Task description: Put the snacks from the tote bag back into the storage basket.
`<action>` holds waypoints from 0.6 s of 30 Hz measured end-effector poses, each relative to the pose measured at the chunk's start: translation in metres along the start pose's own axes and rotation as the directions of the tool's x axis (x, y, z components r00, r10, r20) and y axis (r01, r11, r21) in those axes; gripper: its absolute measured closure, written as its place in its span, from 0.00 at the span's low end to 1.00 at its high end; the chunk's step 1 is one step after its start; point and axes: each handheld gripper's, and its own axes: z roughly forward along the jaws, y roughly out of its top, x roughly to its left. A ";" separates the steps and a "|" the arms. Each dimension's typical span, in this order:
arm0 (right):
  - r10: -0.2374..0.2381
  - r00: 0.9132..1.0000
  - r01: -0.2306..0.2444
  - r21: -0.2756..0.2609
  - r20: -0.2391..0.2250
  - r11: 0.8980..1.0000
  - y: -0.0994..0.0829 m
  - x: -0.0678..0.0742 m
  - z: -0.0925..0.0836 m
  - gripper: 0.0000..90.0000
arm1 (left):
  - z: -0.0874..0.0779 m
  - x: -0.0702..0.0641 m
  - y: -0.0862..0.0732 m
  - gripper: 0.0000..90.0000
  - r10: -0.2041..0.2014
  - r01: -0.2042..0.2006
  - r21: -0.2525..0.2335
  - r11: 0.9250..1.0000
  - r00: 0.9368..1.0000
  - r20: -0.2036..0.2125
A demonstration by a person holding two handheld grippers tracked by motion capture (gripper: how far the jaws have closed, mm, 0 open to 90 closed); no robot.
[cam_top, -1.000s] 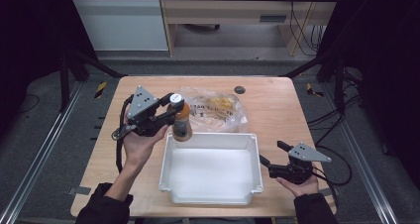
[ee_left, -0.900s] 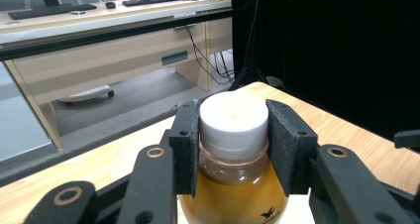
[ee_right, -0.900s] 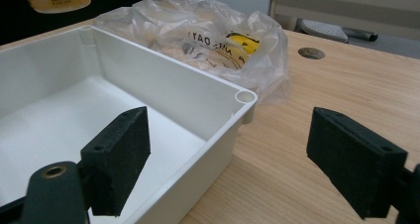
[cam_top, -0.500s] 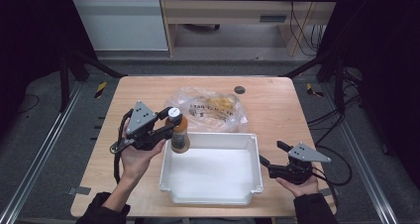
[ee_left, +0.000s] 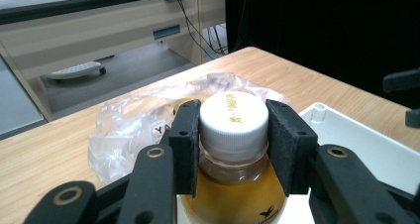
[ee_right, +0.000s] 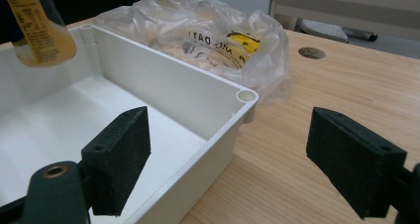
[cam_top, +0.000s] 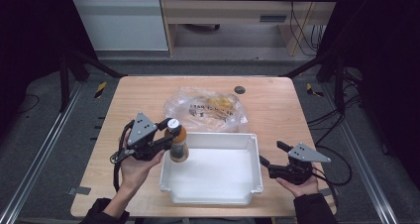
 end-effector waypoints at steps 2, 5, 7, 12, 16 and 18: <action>0.001 1.000 -0.001 -0.001 0.000 1.000 0.000 0.000 0.000 0.19 | 0.000 -0.001 -0.003 0.66 0.002 -0.002 0.005 1.000 1.000 -0.001; 0.000 1.000 0.000 0.000 0.000 1.000 0.000 0.000 0.000 0.19 | 0.001 -0.002 -0.007 0.66 0.002 -0.002 0.016 1.000 1.000 0.001; 0.000 1.000 0.000 -0.001 0.000 1.000 0.000 0.000 0.000 0.19 | 0.002 -0.002 -0.010 0.66 0.004 -0.004 0.024 1.000 1.000 0.003; -0.001 1.000 0.001 -0.002 -0.001 1.000 0.000 0.000 0.000 0.19 | 0.004 -0.004 -0.015 0.66 0.006 -0.006 0.043 0.999 1.000 0.010; -0.002 1.000 0.002 0.000 -0.003 1.000 0.000 0.000 0.000 0.19 | 0.007 -0.005 -0.020 0.66 0.008 -0.009 0.056 0.998 1.000 0.012; -0.002 1.000 0.002 -0.001 -0.002 1.000 0.000 0.000 0.000 0.19 | 0.007 -0.005 -0.023 0.66 0.003 -0.004 0.061 0.998 1.000 0.012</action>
